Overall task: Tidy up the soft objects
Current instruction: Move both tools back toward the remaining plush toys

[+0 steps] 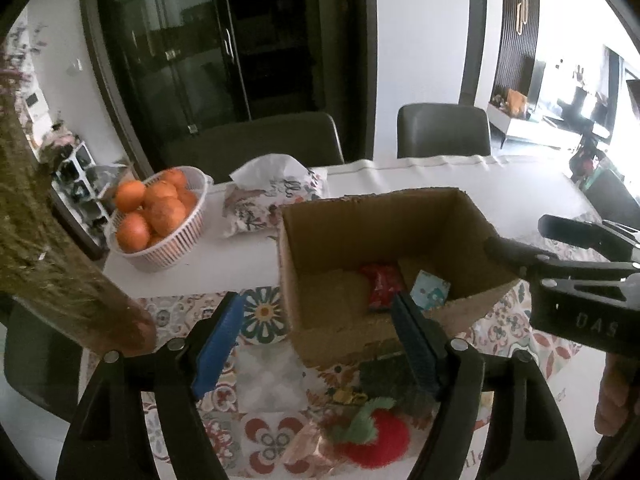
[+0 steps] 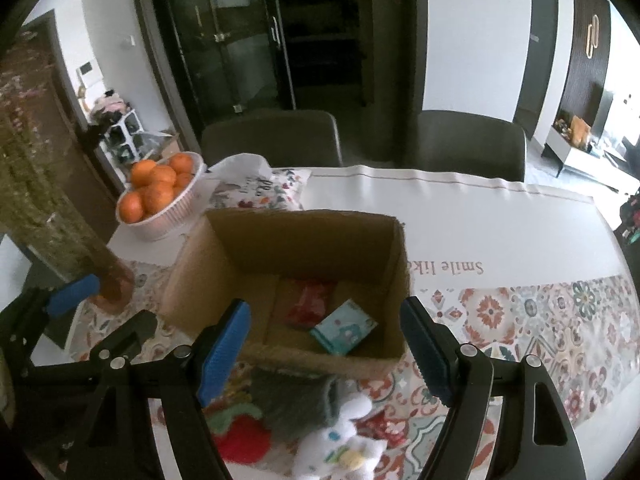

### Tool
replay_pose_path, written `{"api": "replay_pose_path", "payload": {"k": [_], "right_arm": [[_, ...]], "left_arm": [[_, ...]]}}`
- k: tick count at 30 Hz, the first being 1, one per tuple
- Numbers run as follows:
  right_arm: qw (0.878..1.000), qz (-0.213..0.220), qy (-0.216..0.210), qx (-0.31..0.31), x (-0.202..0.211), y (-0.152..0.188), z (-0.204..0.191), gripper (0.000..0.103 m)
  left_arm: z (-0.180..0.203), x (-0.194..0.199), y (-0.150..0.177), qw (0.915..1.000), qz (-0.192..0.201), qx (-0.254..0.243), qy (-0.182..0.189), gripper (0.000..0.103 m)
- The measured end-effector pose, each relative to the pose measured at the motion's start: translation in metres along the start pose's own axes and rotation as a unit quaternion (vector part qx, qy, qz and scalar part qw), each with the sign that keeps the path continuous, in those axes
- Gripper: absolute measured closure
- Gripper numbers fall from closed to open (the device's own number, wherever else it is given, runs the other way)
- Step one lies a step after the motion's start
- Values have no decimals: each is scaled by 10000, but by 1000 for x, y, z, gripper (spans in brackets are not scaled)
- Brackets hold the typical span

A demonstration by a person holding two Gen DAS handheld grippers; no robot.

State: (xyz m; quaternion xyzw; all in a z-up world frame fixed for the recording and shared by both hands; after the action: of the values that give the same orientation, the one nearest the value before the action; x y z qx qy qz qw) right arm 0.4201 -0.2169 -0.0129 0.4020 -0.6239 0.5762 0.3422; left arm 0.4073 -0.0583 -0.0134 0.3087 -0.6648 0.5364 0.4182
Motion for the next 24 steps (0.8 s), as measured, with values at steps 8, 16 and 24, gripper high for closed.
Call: {"api": "replay_pose_path", "payload": {"k": [8, 16, 24], "right_arm": [[9991, 350, -28, 238, 25, 33, -34, 25], [9964, 656, 86, 533, 41, 63, -62, 25], [9929, 946, 152, 700, 51, 90, -84, 25]], "left_arm": [[-16, 26, 35, 9997, 177, 163, -34, 27], [-32, 38, 72, 9989, 276, 363, 42, 26], [-40, 43, 109, 9984, 388, 392, 109, 25]]}}
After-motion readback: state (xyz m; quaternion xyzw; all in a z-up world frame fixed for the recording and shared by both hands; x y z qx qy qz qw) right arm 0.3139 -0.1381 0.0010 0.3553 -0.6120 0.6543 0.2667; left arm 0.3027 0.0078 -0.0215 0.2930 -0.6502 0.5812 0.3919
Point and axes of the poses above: each gripper's, at about its wrist camera, not at the fingertips, and x roughly against the way its jaws point, z to its right, y to its underside, the point moved 8 cm from there along -x, roughly the way its jaws point, and after that the axes turned 14 degrees about -z, right-handed, at the moved point
